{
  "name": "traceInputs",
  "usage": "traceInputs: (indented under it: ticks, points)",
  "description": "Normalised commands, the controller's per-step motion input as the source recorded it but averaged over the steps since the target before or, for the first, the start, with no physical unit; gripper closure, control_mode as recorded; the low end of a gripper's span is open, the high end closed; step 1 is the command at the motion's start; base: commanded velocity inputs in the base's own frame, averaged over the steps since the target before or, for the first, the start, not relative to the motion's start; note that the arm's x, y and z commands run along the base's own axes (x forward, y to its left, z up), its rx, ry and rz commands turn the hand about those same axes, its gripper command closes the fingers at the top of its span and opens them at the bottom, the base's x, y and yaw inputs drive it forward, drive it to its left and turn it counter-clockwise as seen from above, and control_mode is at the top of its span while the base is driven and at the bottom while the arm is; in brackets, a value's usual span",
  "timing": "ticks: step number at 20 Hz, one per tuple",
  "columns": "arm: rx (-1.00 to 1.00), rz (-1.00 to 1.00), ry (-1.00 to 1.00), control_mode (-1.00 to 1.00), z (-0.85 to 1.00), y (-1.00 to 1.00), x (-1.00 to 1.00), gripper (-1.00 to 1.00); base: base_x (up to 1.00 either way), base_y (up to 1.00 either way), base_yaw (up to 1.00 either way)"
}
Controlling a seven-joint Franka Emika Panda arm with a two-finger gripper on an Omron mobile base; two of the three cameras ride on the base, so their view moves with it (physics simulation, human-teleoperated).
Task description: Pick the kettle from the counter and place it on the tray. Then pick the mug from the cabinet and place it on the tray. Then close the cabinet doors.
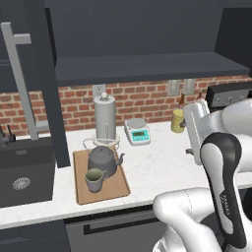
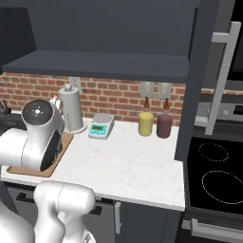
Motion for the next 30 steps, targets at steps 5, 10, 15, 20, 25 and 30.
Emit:
traceInputs:
  ticks: [5,10,15,20,25,30]
  points:
    - [0.03,0.02,-0.01,-1.00,-0.26,-0.91,-0.13,-1.00,0.00,0.00,0.00]
    - [0.00,0.05,-0.07,-1.00,-0.24,-0.69,-0.09,-1.00,0.00,0.00,0.00]
    - [0.03,0.08,-0.23,-1.00,-0.22,-0.44,-0.02,-1.00,0.00,0.00,0.00]
    - [0.04,0.06,-0.37,-1.00,-0.12,-0.31,0.05,-1.00,0.00,0.00,0.00]
    - [0.06,0.05,-0.42,-1.00,0.00,-0.48,0.00,-1.00,0.00,0.00,0.00]
    - [0.06,0.07,-0.29,-1.00,0.00,-0.51,0.00,-1.00,0.00,0.00,0.00]
